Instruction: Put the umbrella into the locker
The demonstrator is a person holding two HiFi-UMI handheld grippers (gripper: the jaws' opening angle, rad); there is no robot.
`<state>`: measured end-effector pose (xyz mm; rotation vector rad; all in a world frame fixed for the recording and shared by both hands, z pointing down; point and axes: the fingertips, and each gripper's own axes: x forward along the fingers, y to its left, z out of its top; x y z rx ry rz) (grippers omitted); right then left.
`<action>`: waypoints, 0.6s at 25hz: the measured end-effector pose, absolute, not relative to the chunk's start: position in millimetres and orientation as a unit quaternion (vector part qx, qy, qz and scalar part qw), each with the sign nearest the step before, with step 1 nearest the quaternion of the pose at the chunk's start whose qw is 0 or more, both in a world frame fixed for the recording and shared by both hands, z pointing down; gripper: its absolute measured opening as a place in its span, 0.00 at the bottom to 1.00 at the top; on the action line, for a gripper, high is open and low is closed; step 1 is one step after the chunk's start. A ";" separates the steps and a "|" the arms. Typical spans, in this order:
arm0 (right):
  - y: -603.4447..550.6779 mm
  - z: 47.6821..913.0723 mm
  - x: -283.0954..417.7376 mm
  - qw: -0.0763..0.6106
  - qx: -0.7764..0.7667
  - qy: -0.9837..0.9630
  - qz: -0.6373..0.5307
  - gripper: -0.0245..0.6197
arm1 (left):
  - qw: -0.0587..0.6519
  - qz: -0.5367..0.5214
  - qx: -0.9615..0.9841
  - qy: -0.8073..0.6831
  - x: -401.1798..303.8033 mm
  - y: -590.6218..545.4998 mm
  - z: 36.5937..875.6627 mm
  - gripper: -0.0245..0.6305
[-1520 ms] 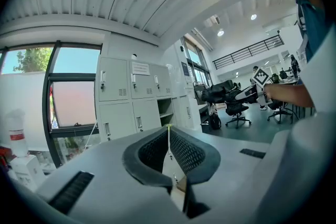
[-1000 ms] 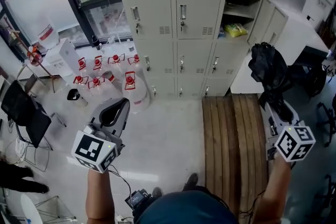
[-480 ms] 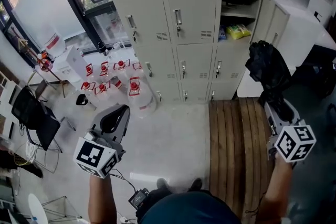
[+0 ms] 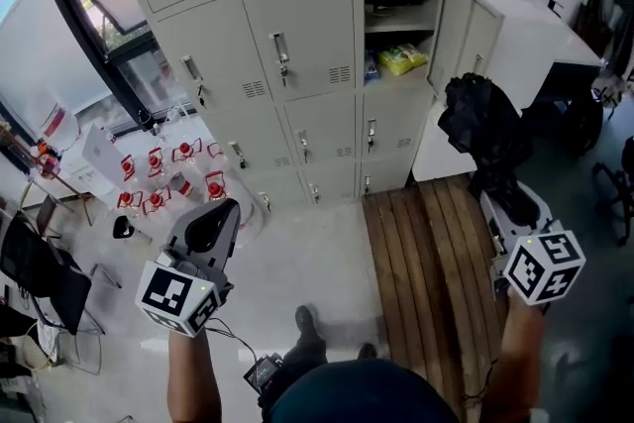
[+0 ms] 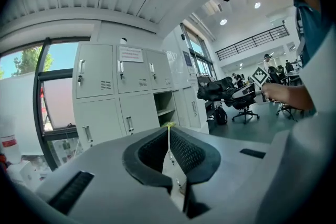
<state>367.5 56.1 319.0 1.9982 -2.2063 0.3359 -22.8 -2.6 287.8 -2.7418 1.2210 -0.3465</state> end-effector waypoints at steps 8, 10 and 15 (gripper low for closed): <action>42.0 302.6 354.6 0.062 0.713 -0.689 0.118 0.35 | 0.066 -0.085 -0.937 0.333 -10.9 -81.4 274.6 0.08; 34.4 299.4 349.7 0.062 0.723 -0.678 0.118 0.35 | 0.066 -0.081 -0.941 0.322 -14.3 -100.7 271.9 0.08; 17.2 298.7 329.1 0.063 0.737 -0.661 0.125 0.35 | 0.064 -0.071 -0.949 0.301 -28.1 -144.0 272.9 0.08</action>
